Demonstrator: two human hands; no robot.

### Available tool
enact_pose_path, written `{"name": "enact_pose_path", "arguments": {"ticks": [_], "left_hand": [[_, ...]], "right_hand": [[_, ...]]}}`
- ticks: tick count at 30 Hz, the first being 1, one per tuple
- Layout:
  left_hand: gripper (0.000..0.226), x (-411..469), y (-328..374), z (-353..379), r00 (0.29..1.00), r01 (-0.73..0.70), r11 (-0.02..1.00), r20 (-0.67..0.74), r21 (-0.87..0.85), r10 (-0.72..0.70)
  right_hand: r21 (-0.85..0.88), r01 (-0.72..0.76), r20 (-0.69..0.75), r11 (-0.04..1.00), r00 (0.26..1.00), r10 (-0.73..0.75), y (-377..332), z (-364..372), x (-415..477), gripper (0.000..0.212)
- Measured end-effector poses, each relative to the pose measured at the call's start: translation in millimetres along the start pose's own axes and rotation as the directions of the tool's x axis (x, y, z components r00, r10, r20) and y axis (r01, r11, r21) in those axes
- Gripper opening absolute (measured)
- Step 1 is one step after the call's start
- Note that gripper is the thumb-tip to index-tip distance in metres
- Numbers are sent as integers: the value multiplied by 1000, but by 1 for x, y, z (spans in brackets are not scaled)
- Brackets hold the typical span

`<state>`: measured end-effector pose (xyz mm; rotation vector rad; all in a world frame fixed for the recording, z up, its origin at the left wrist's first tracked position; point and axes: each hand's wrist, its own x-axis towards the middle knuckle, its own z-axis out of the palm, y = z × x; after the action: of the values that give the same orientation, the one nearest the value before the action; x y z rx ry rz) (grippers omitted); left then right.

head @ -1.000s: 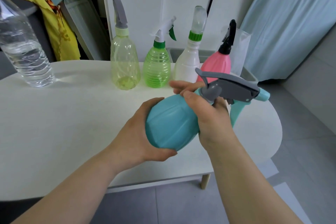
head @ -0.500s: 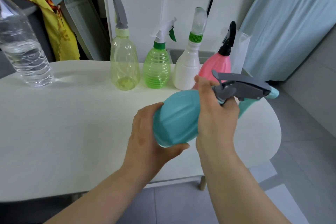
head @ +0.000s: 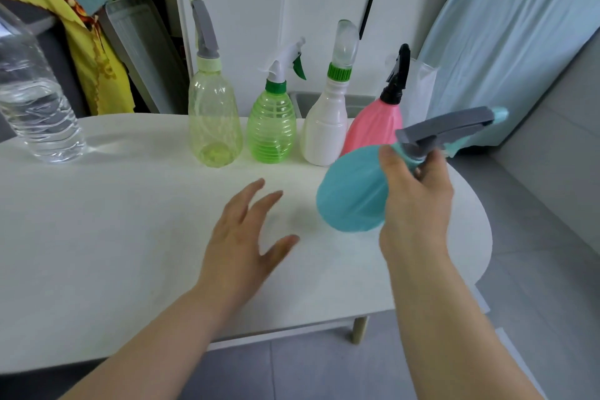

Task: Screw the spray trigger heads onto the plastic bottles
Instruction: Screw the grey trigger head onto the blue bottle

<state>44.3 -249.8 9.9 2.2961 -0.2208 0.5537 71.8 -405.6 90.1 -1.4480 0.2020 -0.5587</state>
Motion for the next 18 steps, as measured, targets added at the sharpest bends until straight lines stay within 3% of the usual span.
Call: {"name": "enact_pose_path", "arguments": {"ticks": [3, 8, 13, 18], "left_hand": [[52, 6, -18, -1, 980, 182, 974, 60, 133, -191], [48, 10, -29, 8, 960, 182, 945, 160, 271, -231], [48, 12, -30, 13, 956, 141, 924, 194, 355, -220], [48, 13, -30, 14, 957, 113, 911, 203, 396, -207]], "right_hand": [[-47, -24, -50, 999, 999, 22, -3, -24, 25, 23], [-143, -16, -116, 990, 993, 0, -6, -54, 63, 31], [-323, 1, 48, 946, 999, 15, -4, -61, 95, 33], [-382, 12, 177, 924, 982, 60, 6, -64, 113, 29]]}}
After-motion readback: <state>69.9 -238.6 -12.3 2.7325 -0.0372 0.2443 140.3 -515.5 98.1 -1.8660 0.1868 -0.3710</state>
